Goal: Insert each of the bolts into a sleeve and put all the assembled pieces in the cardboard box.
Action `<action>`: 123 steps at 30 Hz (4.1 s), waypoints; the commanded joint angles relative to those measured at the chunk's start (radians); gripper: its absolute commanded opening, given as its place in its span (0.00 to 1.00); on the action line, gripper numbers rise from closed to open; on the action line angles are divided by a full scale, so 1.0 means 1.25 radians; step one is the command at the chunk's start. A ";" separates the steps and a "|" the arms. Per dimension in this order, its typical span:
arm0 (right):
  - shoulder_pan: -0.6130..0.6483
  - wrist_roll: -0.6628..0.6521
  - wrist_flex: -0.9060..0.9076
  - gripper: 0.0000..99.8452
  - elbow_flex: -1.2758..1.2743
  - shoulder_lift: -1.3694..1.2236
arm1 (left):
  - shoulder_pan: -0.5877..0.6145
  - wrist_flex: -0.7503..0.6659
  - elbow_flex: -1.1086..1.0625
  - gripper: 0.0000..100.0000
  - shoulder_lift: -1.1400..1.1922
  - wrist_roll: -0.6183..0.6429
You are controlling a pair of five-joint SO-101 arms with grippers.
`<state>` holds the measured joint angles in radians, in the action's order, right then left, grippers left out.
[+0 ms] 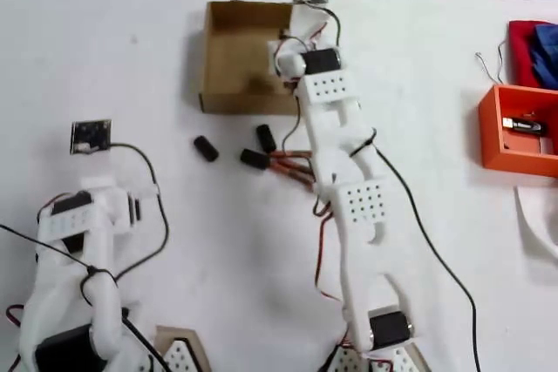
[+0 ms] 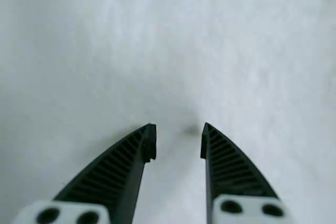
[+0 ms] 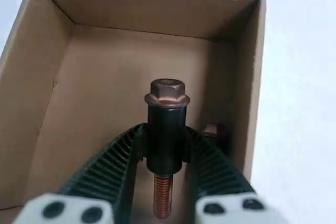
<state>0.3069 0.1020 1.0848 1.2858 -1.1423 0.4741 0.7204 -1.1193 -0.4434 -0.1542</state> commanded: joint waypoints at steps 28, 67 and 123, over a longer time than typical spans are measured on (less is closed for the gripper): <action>0.003 0.010 -0.029 0.02 -0.048 -0.028 | 0.009 -0.012 -0.003 0.16 -0.009 -0.004; -0.044 0.006 0.116 0.08 0.131 0.109 | 0.007 -0.012 -0.003 0.16 -0.009 -0.004; 0.321 -0.257 0.213 0.13 -0.398 0.265 | 0.195 -0.038 0.015 0.16 -0.005 0.107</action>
<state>0.6966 -0.2263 1.2904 0.5923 -0.7526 0.7119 0.6866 -1.1254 -0.4434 -0.0238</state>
